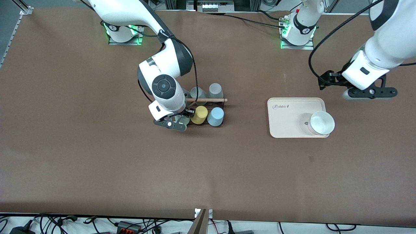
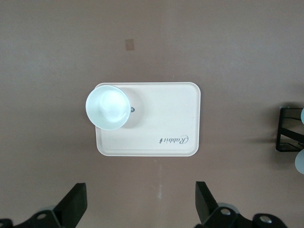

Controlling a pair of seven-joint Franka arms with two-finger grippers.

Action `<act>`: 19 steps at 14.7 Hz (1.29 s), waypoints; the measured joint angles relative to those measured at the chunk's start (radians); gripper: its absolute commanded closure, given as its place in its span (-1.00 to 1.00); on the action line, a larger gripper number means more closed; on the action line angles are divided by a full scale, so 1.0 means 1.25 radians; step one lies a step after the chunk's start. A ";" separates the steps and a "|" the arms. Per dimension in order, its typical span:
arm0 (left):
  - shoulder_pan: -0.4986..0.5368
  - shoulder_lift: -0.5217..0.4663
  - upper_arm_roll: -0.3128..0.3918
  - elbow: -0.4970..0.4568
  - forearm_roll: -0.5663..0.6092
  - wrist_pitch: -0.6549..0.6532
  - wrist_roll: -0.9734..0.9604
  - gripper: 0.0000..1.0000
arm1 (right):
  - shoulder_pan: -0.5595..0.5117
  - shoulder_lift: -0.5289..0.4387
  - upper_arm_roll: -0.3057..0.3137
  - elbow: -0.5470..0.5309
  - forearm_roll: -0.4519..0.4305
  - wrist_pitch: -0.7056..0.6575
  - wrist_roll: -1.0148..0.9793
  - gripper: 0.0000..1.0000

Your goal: Hang scattered cups on rack with three cups

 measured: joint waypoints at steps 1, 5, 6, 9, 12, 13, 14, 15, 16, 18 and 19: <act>0.008 0.000 0.002 0.001 0.000 0.000 0.005 -1.00 | 0.001 0.005 0.000 0.000 0.000 0.001 0.000 0.16; 0.027 0.000 0.003 0.002 0.000 -0.011 0.012 -1.00 | 0.002 0.007 0.000 0.002 0.000 0.004 0.001 -1.00; 0.027 0.000 0.003 0.002 0.000 -0.020 0.012 -1.00 | 0.002 0.007 0.000 0.003 0.000 0.004 0.001 -1.00; 0.027 0.000 0.000 0.003 0.000 -0.024 0.012 -1.00 | 0.001 0.006 -0.004 0.013 0.000 0.004 -0.005 -1.00; 0.027 0.000 0.001 0.005 0.000 -0.024 0.012 -1.00 | -0.006 -0.017 -0.017 0.040 0.000 -0.004 -0.059 -1.00; 0.027 0.000 0.001 0.009 0.000 -0.024 0.012 -1.00 | -0.020 -0.033 -0.021 0.050 -0.001 -0.023 -0.082 -1.00; 0.027 0.000 0.001 0.016 0.000 -0.024 0.012 -1.00 | -0.045 -0.049 -0.024 0.065 -0.001 -0.053 -0.112 -1.00; 0.027 0.000 0.000 0.023 0.000 -0.024 0.012 -1.00 | -0.077 -0.062 -0.026 0.085 -0.001 -0.092 -0.146 -1.00; 0.026 -0.001 -0.001 0.029 0.000 -0.026 0.012 -1.00 | -0.114 -0.072 -0.027 0.110 -0.001 -0.136 -0.176 -1.00; 0.026 -0.001 -0.002 0.034 0.000 -0.027 0.012 -1.00 | -0.183 -0.086 -0.029 0.163 -0.001 -0.214 -0.209 -1.00; 0.026 -0.001 -0.002 0.034 0.000 -0.027 0.012 -1.00 | -0.214 -0.096 -0.030 0.179 -0.001 -0.239 -0.230 -1.00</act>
